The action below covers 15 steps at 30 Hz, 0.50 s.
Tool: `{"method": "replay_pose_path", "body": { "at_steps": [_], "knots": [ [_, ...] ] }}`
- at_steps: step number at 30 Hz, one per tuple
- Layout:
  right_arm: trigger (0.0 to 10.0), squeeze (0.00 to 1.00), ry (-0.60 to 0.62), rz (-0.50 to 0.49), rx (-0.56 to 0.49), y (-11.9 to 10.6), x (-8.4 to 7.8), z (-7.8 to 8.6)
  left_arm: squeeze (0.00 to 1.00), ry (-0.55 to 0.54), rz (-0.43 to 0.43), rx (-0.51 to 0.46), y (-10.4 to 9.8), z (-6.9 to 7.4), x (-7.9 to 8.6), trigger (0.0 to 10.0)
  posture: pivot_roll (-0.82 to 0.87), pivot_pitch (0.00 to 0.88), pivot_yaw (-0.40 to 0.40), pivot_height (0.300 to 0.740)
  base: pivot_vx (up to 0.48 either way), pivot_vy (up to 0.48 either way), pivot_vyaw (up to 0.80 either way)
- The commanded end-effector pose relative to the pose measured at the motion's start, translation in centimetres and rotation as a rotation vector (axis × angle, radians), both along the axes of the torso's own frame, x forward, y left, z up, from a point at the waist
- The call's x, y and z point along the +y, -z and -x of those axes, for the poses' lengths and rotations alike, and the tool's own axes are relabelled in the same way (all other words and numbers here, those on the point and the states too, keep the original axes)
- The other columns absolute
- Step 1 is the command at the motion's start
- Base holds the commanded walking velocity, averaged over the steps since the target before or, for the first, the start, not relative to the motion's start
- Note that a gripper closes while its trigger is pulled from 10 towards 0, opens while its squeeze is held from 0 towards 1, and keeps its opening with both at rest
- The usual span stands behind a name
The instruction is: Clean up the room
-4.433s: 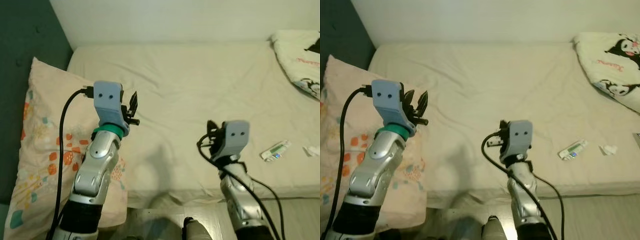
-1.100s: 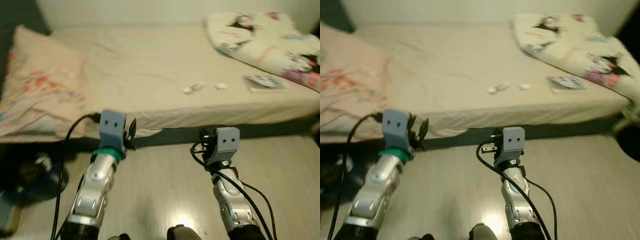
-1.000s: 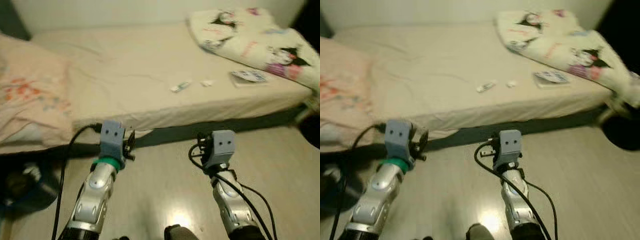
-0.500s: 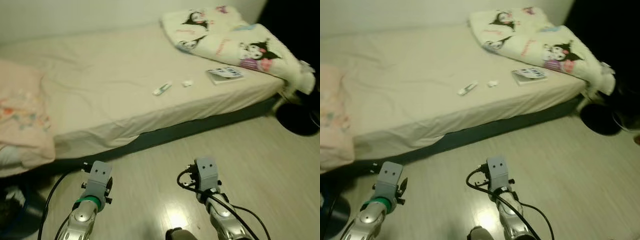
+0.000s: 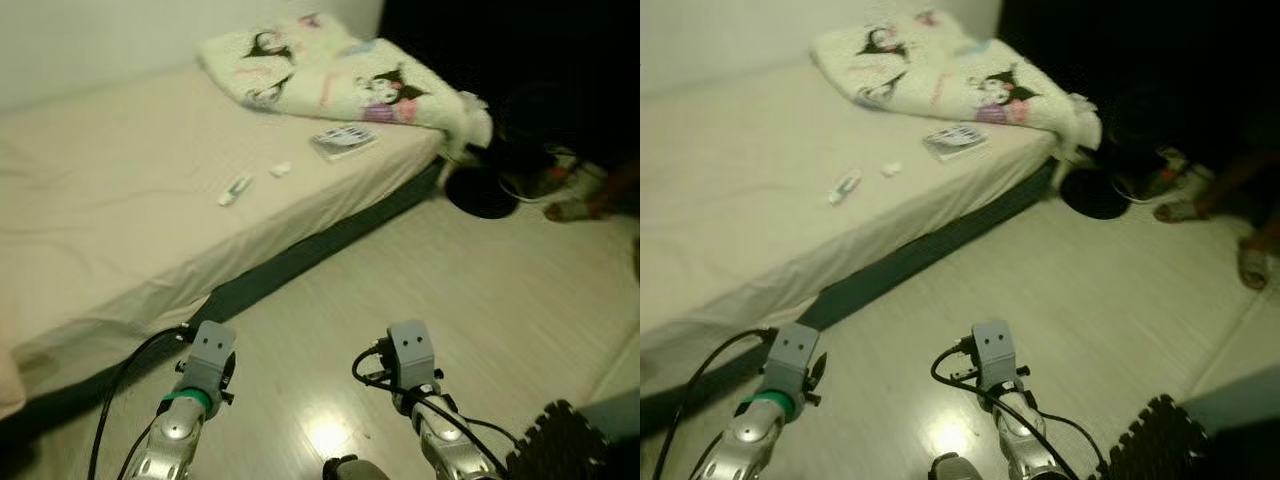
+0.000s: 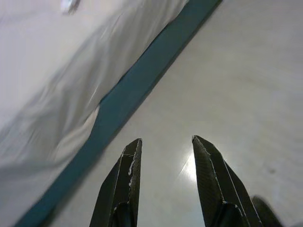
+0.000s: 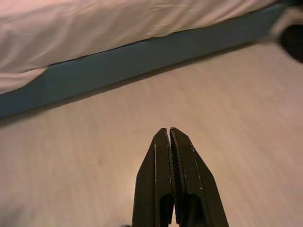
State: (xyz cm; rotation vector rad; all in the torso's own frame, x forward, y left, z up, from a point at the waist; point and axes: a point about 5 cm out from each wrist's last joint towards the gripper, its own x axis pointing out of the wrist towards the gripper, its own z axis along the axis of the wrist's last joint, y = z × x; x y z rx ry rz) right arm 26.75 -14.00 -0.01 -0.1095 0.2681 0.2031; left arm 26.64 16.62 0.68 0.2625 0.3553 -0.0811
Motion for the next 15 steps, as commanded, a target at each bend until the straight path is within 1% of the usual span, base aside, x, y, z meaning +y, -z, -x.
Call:
{"method": "replay_pose_path", "body": {
  "at_steps": [1,7,15],
  "knots": [
    [10.0,0.0,0.011,-0.01,-0.002,0.12,-0.03,0.14,0.0,0.002,-0.013,0.032,0.86,0.73,0.25,10.0,-0.07,0.045,0.044,0.724,0.0,0.0,-0.8],
    [10.0,0.0,0.012,-0.026,-0.036,-0.46,0.22,-0.33,0.0,0.006,-0.013,0.011,0.64,0.3,0.26,10.0,-0.07,0.046,0.045,0.724,0.0,0.0,-0.8],
    [10.0,0.0,0.014,-0.031,-0.053,-0.7,0.33,-0.58,0.0,0.011,-0.019,-0.005,0.62,0.15,0.2,10.0,-0.07,0.046,0.045,0.724,0.0,0.0,-0.8]
  ]
}}
